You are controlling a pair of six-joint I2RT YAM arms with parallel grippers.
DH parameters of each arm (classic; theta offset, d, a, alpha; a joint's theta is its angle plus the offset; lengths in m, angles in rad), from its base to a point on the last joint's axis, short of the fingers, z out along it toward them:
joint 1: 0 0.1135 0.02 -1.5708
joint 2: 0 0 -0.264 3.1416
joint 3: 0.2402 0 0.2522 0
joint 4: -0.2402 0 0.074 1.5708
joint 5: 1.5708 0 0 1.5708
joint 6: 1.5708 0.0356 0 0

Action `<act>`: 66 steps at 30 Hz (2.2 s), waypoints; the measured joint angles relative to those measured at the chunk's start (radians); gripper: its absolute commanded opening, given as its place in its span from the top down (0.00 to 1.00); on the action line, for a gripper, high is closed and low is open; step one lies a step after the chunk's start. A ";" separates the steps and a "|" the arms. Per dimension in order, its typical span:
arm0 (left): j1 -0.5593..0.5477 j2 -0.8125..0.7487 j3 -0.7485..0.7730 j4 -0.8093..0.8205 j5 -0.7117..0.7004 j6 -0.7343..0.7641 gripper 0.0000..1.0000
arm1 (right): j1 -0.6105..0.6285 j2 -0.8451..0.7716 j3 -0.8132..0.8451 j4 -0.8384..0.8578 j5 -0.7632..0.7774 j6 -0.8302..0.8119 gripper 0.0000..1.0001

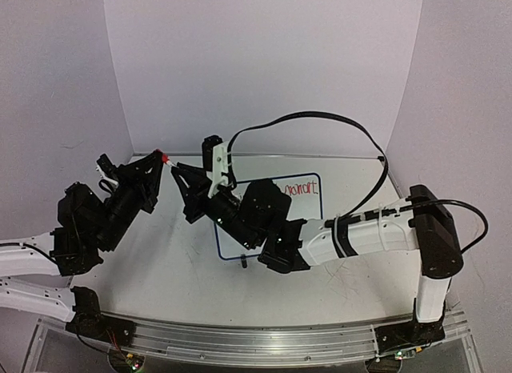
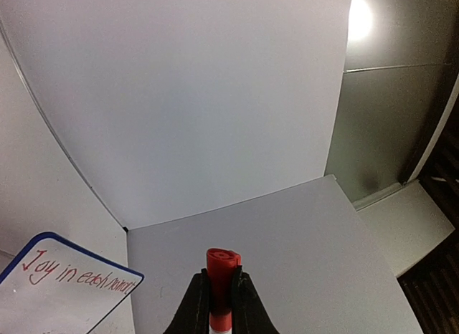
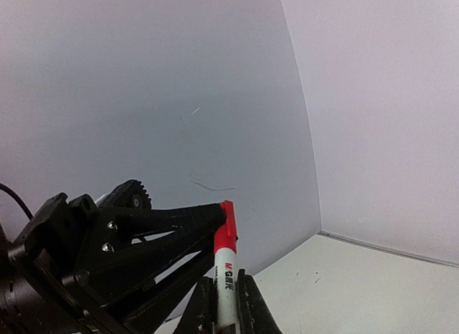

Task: Write a sentence on the whiteboard
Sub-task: Insert the whiteboard marker without the cap into the pen cap, then put down the whiteboard marker at the center of the board.

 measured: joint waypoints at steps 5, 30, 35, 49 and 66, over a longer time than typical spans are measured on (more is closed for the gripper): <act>0.014 0.088 0.012 0.162 0.053 0.112 1.00 | -0.025 -0.033 -0.023 0.023 -0.044 0.064 1.00; -0.127 0.155 -0.008 0.239 0.330 0.466 0.05 | -0.230 -0.292 -0.404 0.241 -0.550 0.551 1.00; -0.128 -0.005 -0.039 0.018 0.271 0.479 0.04 | -0.279 -0.513 -0.631 0.050 -0.496 0.411 1.00; -0.122 0.038 0.248 -0.439 0.094 0.635 0.04 | -0.429 -1.206 -0.804 -0.802 0.252 0.231 1.00; -0.122 0.186 0.335 -0.529 0.132 0.712 0.03 | -0.991 -0.664 -0.912 -0.628 -0.301 0.353 0.95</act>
